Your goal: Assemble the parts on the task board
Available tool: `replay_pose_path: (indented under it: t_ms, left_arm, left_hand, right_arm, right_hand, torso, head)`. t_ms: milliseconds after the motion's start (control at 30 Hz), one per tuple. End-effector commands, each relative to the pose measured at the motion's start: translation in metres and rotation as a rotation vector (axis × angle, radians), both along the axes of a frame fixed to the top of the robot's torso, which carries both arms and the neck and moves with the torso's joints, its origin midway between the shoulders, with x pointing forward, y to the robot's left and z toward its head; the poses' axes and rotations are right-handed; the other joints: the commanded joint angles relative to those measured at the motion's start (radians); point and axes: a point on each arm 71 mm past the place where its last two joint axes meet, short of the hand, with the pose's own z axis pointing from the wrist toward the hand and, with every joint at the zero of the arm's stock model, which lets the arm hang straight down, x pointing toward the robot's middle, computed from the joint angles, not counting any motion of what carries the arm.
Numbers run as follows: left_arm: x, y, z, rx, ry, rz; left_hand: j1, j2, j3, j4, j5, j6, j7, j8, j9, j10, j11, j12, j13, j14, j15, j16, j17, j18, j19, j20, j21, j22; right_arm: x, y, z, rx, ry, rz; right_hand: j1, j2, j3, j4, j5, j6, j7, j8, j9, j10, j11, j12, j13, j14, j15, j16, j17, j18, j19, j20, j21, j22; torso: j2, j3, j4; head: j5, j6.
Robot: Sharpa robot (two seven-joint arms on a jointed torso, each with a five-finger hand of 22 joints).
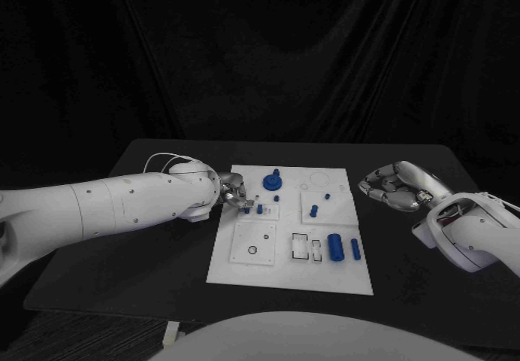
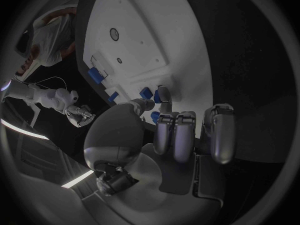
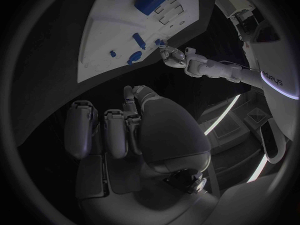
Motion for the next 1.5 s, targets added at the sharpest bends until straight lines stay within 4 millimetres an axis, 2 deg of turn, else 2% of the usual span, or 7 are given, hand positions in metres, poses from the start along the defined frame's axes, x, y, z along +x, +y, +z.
replay_pose_path:
  t_ms: [33, 67, 467, 700, 1367, 1467, 1500]
  left_arm:
    - [-0.0017, -0.0024, -0.0013, -0.032, 0.032, -0.002]
    - [-0.0017, -0.0025, -0.0013, -0.033, 0.033, -0.001]
    - [-0.0025, -0.0016, -0.0019, -0.029, 0.043, 0.002]
    - [-0.0031, -0.0009, -0.0025, -0.019, 0.053, 0.004]
    - [-0.0037, 0.0004, -0.0029, -0.006, 0.060, 0.013]
    - [-0.0038, 0.0002, -0.0031, -0.005, 0.062, 0.012]
    - [-0.0038, 0.0002, -0.0031, -0.005, 0.062, 0.012]
  left_hand:
    - [-0.002, -0.013, -0.001, 0.000, -0.009, -0.006, 0.004, -0.007, -0.005, 0.103, 0.003, 0.002, 0.262, 0.102, 0.001, 0.003, 0.263, 0.019, -0.006, 0.000, -0.006, 0.209]
    - [-0.002, -0.013, -0.003, 0.002, -0.019, -0.006, 0.004, -0.010, -0.007, 0.103, 0.004, 0.002, 0.262, 0.102, 0.002, 0.003, 0.263, 0.019, -0.007, 0.000, -0.006, 0.209]
    - [0.019, -0.022, -0.001, -0.010, -0.029, -0.003, 0.002, -0.013, -0.010, 0.103, 0.004, 0.002, 0.262, 0.102, 0.003, 0.003, 0.263, 0.019, -0.007, 0.001, -0.005, 0.209]
    - [0.057, -0.031, 0.007, -0.033, -0.025, 0.001, 0.000, -0.015, -0.011, 0.104, 0.001, 0.003, 0.263, 0.102, 0.001, 0.003, 0.263, 0.019, -0.004, 0.001, -0.002, 0.210]
    - [0.087, -0.032, 0.021, -0.053, -0.003, 0.009, -0.004, -0.012, -0.009, 0.105, -0.002, 0.003, 0.263, 0.102, -0.002, 0.003, 0.263, 0.018, 0.000, -0.002, 0.002, 0.211]
    - [0.088, -0.032, 0.022, -0.054, -0.003, 0.009, -0.004, -0.012, -0.009, 0.105, -0.002, 0.003, 0.263, 0.102, -0.002, 0.003, 0.263, 0.017, 0.000, -0.002, 0.002, 0.211]
    - [0.090, -0.031, 0.026, -0.055, -0.017, 0.009, -0.003, -0.013, -0.009, 0.105, -0.002, 0.003, 0.263, 0.102, -0.003, 0.003, 0.263, 0.017, 0.001, -0.002, 0.003, 0.211]
  right_arm:
    - [-0.0003, -0.0007, -0.0012, -0.004, 0.007, -0.011]
    - [-0.0003, -0.0007, -0.0012, -0.004, 0.008, -0.011]
    - [0.0000, -0.0003, -0.0015, -0.005, 0.009, -0.010]
    - [0.0000, -0.0004, -0.0016, -0.005, 0.010, -0.010]
    - [-0.0001, 0.0001, -0.0018, -0.005, 0.012, -0.008]
    - [-0.0002, 0.0002, -0.0019, -0.005, 0.012, -0.008]
    - [-0.0002, 0.0002, -0.0019, -0.005, 0.012, -0.008]
  right_hand:
    - [0.000, 0.001, 0.007, -0.001, 0.005, 0.004, 0.004, -0.005, 0.000, 0.106, -0.004, 0.000, 0.261, 0.081, -0.006, -0.005, 0.172, -0.002, 0.019, -0.005, -0.005, 0.192]
    - [0.000, 0.001, 0.007, -0.001, 0.005, 0.004, 0.004, -0.005, 0.000, 0.106, -0.004, 0.000, 0.261, 0.081, -0.006, -0.005, 0.172, -0.002, 0.019, -0.005, -0.005, 0.192]
    - [0.000, 0.001, 0.007, -0.001, 0.005, 0.004, 0.004, -0.005, 0.000, 0.106, -0.004, 0.000, 0.261, 0.081, -0.006, -0.005, 0.172, -0.002, 0.019, -0.005, -0.005, 0.192]
    - [0.000, 0.001, 0.007, -0.001, 0.005, 0.004, 0.004, -0.005, 0.000, 0.106, -0.004, 0.000, 0.261, 0.081, -0.006, -0.005, 0.172, -0.002, 0.019, -0.005, -0.005, 0.192]
    - [0.000, 0.001, 0.007, -0.001, 0.005, 0.004, 0.004, -0.005, 0.000, 0.106, -0.004, 0.000, 0.261, 0.081, -0.006, -0.005, 0.172, -0.002, 0.019, -0.005, -0.005, 0.192]
    - [0.000, 0.001, 0.007, -0.001, 0.005, 0.004, 0.004, -0.005, 0.000, 0.106, -0.004, 0.000, 0.261, 0.081, -0.006, -0.005, 0.172, -0.002, 0.019, -0.005, -0.005, 0.192]
    - [0.000, 0.001, 0.007, -0.001, 0.005, 0.004, 0.004, -0.005, 0.000, 0.106, -0.004, 0.000, 0.261, 0.081, -0.006, -0.005, 0.172, -0.002, 0.019, -0.005, -0.005, 0.192]
  torso:
    - [0.000, 0.0000, 0.0002]
    - [0.000, 0.0000, 0.0004]
    - [0.000, 0.0000, -0.0001]
    - [0.000, 0.0000, 0.0000]
    - [0.000, -0.0001, -0.0003]
    - [0.000, 0.0000, 0.0000]
    - [0.000, 0.0000, 0.0000]
  head:
    - [0.000, 0.000]
    - [0.000, 0.000]
    - [0.002, 0.000]
    - [0.001, 0.000]
    - [0.004, 0.000]
    - [0.003, 0.000]
    - [0.003, 0.000]
